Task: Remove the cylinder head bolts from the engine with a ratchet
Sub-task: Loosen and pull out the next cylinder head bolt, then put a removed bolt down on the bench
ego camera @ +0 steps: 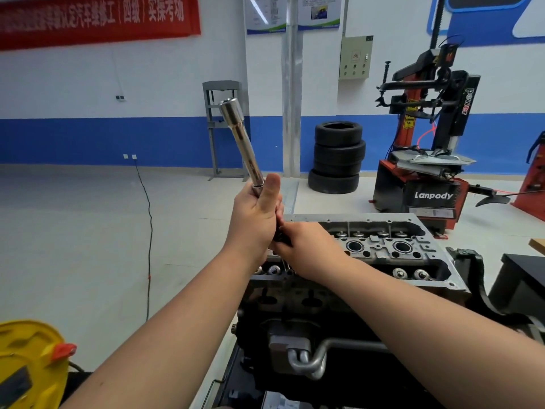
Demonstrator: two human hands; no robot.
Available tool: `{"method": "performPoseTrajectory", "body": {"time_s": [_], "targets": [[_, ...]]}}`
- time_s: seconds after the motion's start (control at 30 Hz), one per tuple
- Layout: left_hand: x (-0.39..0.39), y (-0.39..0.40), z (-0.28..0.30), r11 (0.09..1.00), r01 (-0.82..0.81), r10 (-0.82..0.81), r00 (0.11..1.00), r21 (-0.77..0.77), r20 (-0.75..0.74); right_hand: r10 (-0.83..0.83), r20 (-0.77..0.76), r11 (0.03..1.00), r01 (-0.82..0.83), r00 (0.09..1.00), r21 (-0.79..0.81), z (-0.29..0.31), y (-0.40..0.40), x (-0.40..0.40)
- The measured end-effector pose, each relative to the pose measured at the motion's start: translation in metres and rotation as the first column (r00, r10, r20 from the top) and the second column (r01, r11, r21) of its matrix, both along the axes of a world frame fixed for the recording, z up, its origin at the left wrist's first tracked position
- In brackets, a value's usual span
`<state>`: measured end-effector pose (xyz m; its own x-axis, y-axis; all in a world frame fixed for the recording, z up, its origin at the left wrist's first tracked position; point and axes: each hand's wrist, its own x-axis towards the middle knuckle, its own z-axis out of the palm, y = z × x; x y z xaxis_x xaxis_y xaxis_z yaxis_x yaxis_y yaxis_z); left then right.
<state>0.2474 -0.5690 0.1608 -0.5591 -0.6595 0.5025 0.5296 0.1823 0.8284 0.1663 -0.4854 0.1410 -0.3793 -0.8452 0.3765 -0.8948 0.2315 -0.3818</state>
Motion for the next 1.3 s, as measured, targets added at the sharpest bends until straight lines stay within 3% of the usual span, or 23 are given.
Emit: {"method": "performPoseTrajectory", "body": {"time_s": [0.1, 0.43, 0.63, 0.73, 0.9, 1.0, 1.1, 1.3], "targets": [[0.002, 0.001, 0.008, 0.999, 0.016, -0.013, 0.998, 0.045, -0.059, 0.010, 0.063, 0.999, -0.007, 0.998, -0.039, 0.004, -0.002, 0.003], [0.000, 0.017, 0.038, 0.995, 0.018, -0.006, 0.992, 0.094, -0.124, -0.044, 0.069, 0.998, 0.046, 0.997, -0.033, 0.026, 0.007, 0.002], [0.020, 0.008, 0.095, 0.984, 0.055, 0.003, 0.946, 0.171, -0.323, -0.065, 0.065, 0.996, 0.068, 0.996, -0.055, 0.009, 0.030, -0.012], [0.020, 0.004, 0.094, 0.963, 0.075, 0.001, 0.959, 0.259, -0.282, -0.074, 0.076, 0.993, 0.081, 0.994, -0.086, 0.005, 0.034, -0.013], [0.004, 0.007, 0.044, 0.906, 0.041, 0.015, 0.992, 0.421, -0.128, -0.089, 0.088, 0.990, 0.098, 0.992, -0.097, 0.005, 0.037, -0.017], [0.000, 0.004, 0.026, 0.871, 0.046, -0.003, 0.996, 0.489, -0.088, -0.086, 0.243, 0.958, 0.147, 0.966, -0.246, 0.009, 0.042, -0.020], [-0.003, 0.002, 0.021, 0.855, 0.062, -0.024, 0.997, 0.515, -0.080, -0.049, 0.377, 0.909, 0.198, 0.925, -0.368, 0.029, 0.041, -0.021], [-0.018, 0.017, 0.011, 0.855, 0.143, -0.153, 0.988, 0.498, -0.020, -0.015, 0.380, 0.940, 0.142, 0.925, -0.309, 0.030, 0.050, -0.014]]}}
